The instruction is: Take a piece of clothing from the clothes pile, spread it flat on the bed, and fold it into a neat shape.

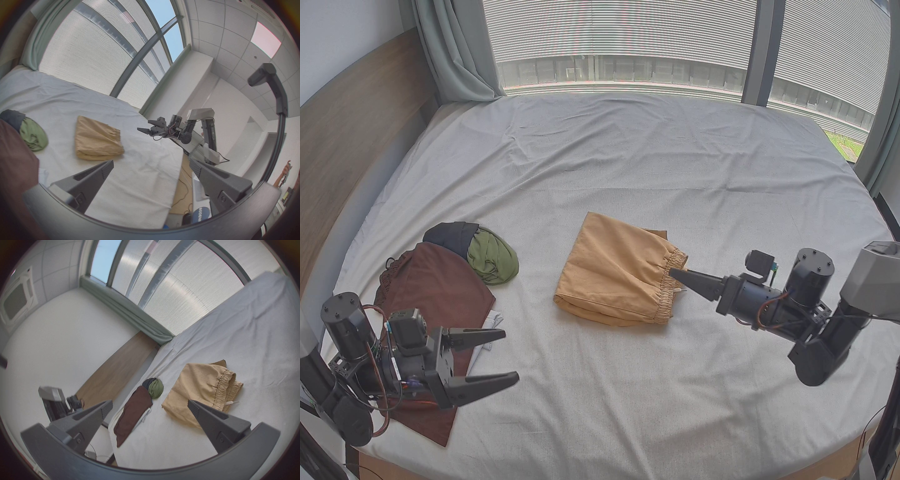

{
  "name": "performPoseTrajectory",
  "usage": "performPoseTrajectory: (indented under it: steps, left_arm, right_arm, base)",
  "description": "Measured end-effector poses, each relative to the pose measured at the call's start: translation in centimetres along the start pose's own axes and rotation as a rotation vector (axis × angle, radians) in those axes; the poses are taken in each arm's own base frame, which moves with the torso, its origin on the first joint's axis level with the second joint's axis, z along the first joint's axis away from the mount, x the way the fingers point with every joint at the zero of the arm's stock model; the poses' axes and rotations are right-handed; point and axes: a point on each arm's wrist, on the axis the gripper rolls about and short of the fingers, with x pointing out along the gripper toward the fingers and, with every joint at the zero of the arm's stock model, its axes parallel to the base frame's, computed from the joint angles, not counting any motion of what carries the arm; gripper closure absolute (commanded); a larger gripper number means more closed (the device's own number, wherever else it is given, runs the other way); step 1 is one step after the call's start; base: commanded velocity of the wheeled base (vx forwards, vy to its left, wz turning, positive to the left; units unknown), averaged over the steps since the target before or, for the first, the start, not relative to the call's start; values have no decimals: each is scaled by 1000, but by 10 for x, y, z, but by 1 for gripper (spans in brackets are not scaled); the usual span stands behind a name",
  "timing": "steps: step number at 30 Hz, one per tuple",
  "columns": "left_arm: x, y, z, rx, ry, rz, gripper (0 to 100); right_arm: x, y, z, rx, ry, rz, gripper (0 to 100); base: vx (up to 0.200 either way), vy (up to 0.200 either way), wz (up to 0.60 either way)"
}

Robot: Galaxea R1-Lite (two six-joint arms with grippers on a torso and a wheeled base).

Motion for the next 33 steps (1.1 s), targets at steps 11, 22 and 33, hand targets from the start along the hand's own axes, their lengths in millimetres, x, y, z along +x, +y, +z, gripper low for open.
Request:
performPoseTrajectory:
  steps: [11,22,33]
  left_arm:
    - [1,-71,8,112,-14,-228,0]
    - [-30,-117,23,186,-108,-232,0]
    - [-74,-146,11,129,-121,-89,0]
  right_arm:
    - [-92,68,-10,-340,27,-96,0]
    - [-176,121,7,-467,-116,-195,0]
    - [-246,157,-19,-496,-159,-308,0]
  base:
    - [0,0,0]
    - [0,0,0]
    - [0,0,0]
